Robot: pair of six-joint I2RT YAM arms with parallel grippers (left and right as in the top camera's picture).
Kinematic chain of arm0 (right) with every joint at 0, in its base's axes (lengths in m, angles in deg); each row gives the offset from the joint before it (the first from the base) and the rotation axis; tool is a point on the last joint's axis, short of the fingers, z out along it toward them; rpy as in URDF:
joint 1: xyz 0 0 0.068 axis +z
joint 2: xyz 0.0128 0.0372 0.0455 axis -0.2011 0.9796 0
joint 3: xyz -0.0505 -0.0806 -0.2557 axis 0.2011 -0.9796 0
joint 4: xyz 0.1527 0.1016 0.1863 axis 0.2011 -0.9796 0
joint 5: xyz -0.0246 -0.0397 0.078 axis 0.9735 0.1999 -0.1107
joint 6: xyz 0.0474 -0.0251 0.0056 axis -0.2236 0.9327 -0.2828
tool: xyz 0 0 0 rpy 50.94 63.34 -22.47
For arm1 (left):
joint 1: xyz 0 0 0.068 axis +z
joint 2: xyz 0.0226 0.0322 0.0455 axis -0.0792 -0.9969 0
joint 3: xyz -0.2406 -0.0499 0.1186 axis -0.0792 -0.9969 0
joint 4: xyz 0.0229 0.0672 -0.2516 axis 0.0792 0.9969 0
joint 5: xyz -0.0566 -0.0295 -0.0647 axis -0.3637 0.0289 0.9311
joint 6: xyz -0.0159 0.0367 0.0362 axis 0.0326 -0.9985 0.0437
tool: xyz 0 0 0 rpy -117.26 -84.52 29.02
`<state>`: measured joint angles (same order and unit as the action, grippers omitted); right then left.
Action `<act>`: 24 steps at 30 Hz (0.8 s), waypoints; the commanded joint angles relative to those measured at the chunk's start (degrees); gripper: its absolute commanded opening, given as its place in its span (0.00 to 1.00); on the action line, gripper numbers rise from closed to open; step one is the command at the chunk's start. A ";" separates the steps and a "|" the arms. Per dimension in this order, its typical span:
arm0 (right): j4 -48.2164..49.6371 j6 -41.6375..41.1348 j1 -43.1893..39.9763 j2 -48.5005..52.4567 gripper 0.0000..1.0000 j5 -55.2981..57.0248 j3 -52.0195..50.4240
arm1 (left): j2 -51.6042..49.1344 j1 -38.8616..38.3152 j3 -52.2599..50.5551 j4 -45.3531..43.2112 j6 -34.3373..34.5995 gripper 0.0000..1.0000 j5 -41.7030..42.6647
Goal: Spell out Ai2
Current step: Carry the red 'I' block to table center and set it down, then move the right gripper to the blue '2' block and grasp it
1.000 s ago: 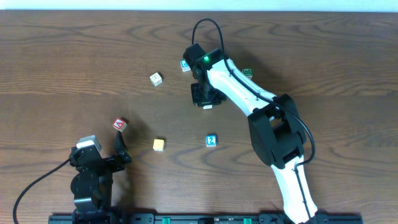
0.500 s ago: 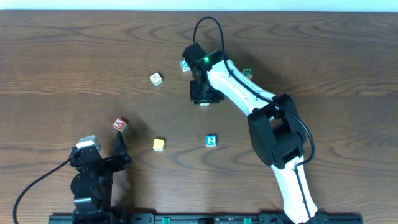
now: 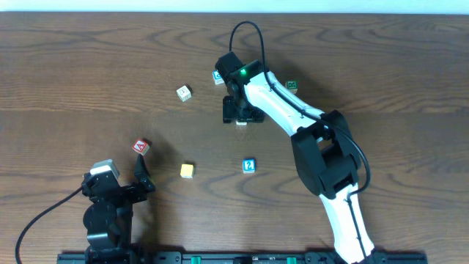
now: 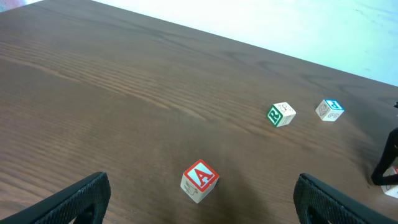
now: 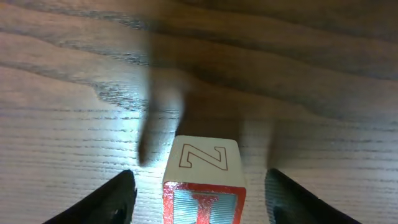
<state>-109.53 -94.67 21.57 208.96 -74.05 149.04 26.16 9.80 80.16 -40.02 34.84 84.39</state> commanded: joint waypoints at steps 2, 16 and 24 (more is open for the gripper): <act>-2.43 0.09 -0.72 -1.29 0.75 0.33 2.05 | 0.28 0.31 -1.25 0.48 -1.03 0.95 -0.22; -17.51 2.64 3.54 -19.82 0.89 7.06 4.79 | 0.28 0.31 -1.25 0.48 -1.03 0.95 -0.22; -9.44 -2.69 8.59 -23.47 0.88 2.56 -18.73 | 0.28 0.31 -1.25 0.48 -1.03 0.95 -0.22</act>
<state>-120.55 -94.43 29.63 185.26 -69.11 136.37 26.16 9.80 80.16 -40.04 34.82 84.37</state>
